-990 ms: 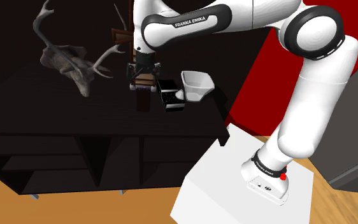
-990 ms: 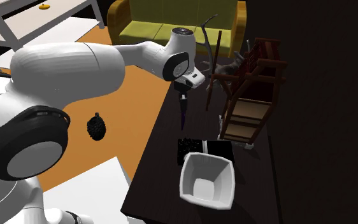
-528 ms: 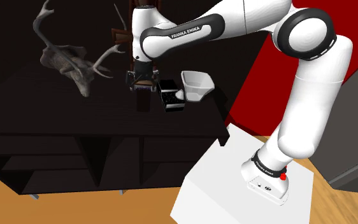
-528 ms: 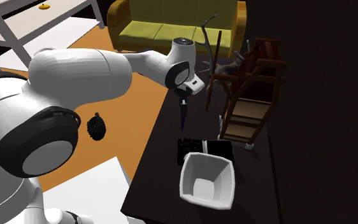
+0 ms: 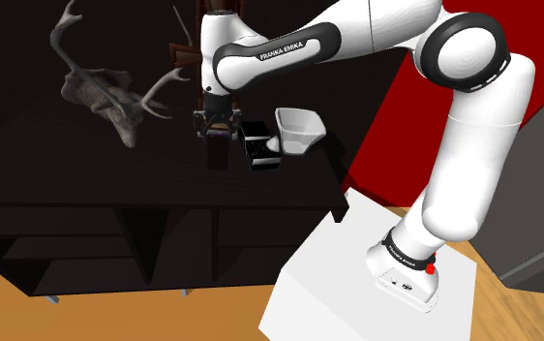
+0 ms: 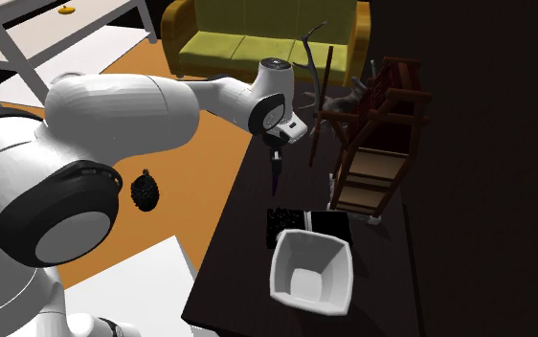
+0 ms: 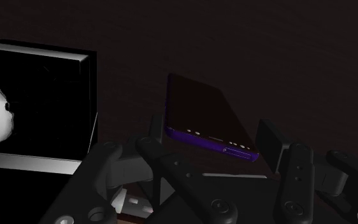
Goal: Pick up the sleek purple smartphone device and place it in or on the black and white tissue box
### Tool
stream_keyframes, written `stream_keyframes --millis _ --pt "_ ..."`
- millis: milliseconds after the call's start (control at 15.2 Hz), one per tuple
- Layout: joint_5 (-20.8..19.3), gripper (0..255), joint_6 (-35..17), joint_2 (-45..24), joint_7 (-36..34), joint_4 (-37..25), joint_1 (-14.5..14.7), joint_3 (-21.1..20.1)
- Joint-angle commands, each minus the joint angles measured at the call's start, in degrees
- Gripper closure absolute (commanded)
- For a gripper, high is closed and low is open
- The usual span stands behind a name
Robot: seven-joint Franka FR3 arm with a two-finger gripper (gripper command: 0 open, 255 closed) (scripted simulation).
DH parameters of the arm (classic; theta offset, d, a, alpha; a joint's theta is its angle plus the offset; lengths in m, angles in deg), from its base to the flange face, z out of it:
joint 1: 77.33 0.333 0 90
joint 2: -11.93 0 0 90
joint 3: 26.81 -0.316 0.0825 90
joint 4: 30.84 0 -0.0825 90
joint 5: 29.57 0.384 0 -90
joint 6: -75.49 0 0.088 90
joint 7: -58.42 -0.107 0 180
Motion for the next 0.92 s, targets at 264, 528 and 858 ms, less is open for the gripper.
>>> stream_keyframes --millis 264,528,858 --pt "0.0 255 0.0 0.0 0.0 0.1 0.0 0.0" --pt "0.0 255 0.0 0.0 0.0 0.0 0.0 0.0" --pt "0.6 255 3.4 1.3 0.4 -2.1 -0.1 -0.2"
